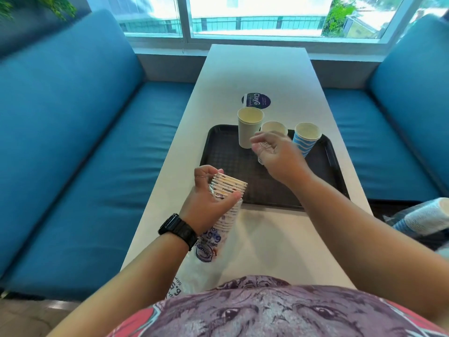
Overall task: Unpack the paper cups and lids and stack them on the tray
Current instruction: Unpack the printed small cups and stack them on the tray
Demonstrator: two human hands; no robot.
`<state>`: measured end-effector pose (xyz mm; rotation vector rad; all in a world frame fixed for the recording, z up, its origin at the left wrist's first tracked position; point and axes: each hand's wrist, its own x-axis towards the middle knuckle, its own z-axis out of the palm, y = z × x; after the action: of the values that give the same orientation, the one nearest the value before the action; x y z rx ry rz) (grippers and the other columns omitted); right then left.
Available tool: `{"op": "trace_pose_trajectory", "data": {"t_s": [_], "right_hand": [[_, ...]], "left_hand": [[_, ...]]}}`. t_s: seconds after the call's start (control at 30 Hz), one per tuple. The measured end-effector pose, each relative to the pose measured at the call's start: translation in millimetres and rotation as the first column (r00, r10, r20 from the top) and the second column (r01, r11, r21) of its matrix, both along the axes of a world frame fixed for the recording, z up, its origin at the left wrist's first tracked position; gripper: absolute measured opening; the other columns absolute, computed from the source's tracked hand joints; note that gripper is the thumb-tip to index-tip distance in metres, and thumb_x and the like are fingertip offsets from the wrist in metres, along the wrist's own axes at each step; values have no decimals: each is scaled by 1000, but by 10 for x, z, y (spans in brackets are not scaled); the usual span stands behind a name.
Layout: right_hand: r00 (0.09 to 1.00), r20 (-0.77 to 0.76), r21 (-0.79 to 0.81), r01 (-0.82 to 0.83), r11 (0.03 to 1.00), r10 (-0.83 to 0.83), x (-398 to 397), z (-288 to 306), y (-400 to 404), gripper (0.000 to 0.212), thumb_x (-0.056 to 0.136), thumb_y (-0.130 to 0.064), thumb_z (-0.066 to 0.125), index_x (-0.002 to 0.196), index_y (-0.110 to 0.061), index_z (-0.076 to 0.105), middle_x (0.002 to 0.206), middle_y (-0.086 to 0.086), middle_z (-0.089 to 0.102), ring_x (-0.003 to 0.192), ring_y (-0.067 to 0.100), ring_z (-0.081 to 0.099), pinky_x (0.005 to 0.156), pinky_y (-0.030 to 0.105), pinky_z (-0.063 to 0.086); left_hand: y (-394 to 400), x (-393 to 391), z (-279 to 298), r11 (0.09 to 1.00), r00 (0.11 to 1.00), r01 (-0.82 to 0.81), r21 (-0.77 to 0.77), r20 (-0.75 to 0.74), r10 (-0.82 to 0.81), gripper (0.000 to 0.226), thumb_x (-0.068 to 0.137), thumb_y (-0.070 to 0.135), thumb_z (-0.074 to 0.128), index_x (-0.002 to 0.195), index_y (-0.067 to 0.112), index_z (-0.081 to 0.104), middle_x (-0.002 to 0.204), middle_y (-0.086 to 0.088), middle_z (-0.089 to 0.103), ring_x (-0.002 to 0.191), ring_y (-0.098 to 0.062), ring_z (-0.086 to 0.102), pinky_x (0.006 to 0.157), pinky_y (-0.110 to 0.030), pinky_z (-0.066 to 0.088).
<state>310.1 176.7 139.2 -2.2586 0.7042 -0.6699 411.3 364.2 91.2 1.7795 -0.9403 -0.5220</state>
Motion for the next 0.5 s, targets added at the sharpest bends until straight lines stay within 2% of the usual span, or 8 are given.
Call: {"op": "trace_pose_trajectory", "data": {"t_s": [0.1, 0.17, 0.27, 0.33, 0.4, 0.5], "right_hand": [[984, -83, 112, -147, 983, 156, -61, 20, 266, 16, 93, -29, 62, 105, -25, 72, 122, -11, 62, 112, 4, 55, 102, 28, 42], [962, -129, 191, -213, 958, 239, -99, 18, 374, 17, 93, -31, 61, 106, -25, 71, 121, -11, 62, 110, 4, 58, 101, 32, 47], [945, -127, 296, -255, 921, 303, -172, 26, 504, 16, 90, -39, 64, 102, -31, 70, 123, -10, 61, 113, 8, 58, 102, 41, 47], [937, -116, 387, -263, 884, 330, -225, 71, 587, 31, 81, -53, 67, 102, -31, 69, 125, -9, 58, 116, 9, 57, 104, 42, 45], [923, -130, 521, -247, 817, 361, -285, 110, 672, 50, 69, -63, 70, 105, -28, 66, 120, -10, 60, 114, 12, 59, 103, 43, 46], [899, -201, 576, -212, 789, 389, -356, 86, 794, 50, 68, -58, 74, 104, -26, 63, 114, -3, 65, 106, 19, 63, 93, 43, 51]], "left_hand": [[51, -61, 32, 1000, 1000, 6, -10, 19, -6, 63, 77, 34, 81, 103, 49, 26, 131, 6, 50, 101, -4, 66, 89, -24, 54], [90, -91, 51, 1000, 999, 17, -5, 41, -17, 62, 79, 30, 81, 106, 43, 26, 132, 5, 50, 102, -5, 65, 89, -25, 54], [163, -146, 83, 1000, 999, 14, -14, 31, -14, 65, 71, 46, 80, 107, 42, 26, 129, 3, 53, 102, -10, 65, 88, -30, 55], [207, -187, 96, 1000, 1000, 17, -4, 26, -17, 66, 68, 52, 77, 107, 42, 26, 127, 2, 54, 102, -13, 66, 86, -29, 54], [252, -238, 101, 1000, 999, 25, 5, 40, -25, 66, 75, 40, 80, 111, 38, 25, 129, 3, 52, 104, -13, 64, 87, -27, 53], [311, -304, 101, 999, 998, 35, 11, 56, -35, 63, 80, 26, 78, 115, 31, 26, 132, 4, 48, 108, -13, 61, 84, -19, 50]]}}
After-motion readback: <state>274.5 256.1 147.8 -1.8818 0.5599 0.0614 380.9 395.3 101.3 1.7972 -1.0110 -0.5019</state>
